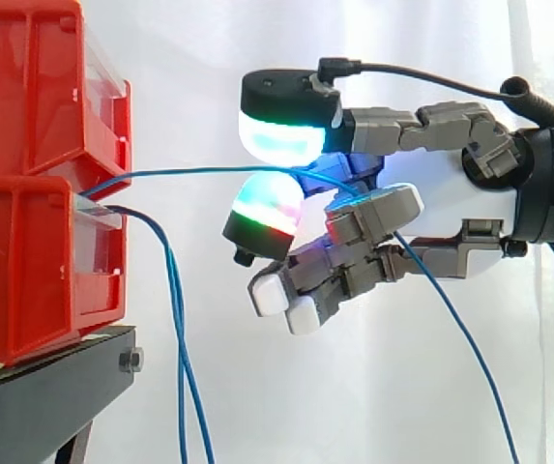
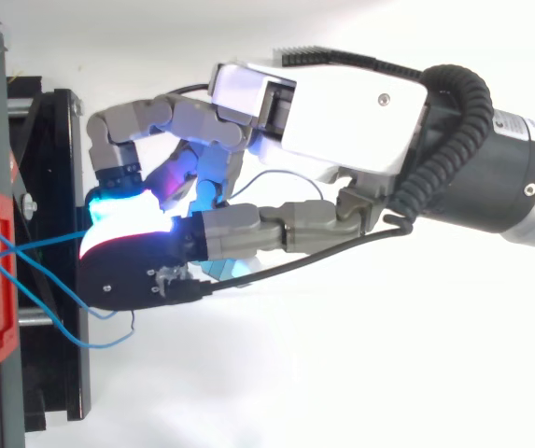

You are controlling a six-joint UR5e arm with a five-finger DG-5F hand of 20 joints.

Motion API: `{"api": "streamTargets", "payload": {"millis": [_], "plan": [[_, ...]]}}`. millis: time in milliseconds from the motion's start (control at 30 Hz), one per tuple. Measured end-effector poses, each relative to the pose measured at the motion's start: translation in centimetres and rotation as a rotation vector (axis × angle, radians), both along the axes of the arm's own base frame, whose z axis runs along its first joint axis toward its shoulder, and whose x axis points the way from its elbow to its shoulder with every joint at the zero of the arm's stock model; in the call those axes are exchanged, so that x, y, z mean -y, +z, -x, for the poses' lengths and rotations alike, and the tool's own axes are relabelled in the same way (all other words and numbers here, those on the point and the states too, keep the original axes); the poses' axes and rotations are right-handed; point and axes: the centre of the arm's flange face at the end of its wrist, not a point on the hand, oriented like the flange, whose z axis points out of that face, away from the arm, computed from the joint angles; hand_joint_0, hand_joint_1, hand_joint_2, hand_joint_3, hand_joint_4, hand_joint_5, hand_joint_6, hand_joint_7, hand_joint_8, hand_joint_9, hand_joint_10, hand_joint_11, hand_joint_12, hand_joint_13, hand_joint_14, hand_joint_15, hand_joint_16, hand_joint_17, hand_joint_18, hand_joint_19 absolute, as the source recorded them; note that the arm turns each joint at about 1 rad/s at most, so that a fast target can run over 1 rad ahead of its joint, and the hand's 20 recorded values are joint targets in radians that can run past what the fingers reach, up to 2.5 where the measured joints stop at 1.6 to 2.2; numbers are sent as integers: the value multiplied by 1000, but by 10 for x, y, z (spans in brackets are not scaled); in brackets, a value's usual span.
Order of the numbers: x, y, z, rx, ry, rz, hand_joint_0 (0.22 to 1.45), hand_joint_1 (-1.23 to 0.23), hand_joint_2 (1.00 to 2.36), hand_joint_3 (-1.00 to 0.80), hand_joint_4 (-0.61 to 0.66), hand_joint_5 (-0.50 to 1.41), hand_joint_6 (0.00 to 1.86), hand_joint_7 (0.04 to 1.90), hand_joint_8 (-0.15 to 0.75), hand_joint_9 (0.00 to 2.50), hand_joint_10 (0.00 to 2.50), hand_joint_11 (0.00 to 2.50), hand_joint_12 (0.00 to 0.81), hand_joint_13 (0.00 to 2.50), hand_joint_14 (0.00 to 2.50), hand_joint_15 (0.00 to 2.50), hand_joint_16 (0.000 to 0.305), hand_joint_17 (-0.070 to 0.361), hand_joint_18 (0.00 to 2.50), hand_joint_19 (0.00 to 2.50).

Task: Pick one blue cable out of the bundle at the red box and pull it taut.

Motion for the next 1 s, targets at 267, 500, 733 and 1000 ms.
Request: {"api": "streamTargets", "payload": {"millis": [267,500,733,1000], "plan": [[0,0,0,0,1,0,632,-657,1013,-21,390,2,500,1534,410,1573,17,1503,445,967,17,489,66,149,927,420],[-1,0,0,1,1,0,608,-765,1012,-41,355,-18,517,1491,412,1513,15,1523,450,931,16,489,66,149,882,414],[-2,0,0,0,3,0,533,-674,1009,-378,303,-29,538,1452,356,1460,18,1530,404,870,19,508,57,128,780,489],[-2,0,0,0,2,0,612,-492,1015,-307,324,-20,523,1462,342,1509,20,1520,396,906,20,518,54,122,795,503]]}}
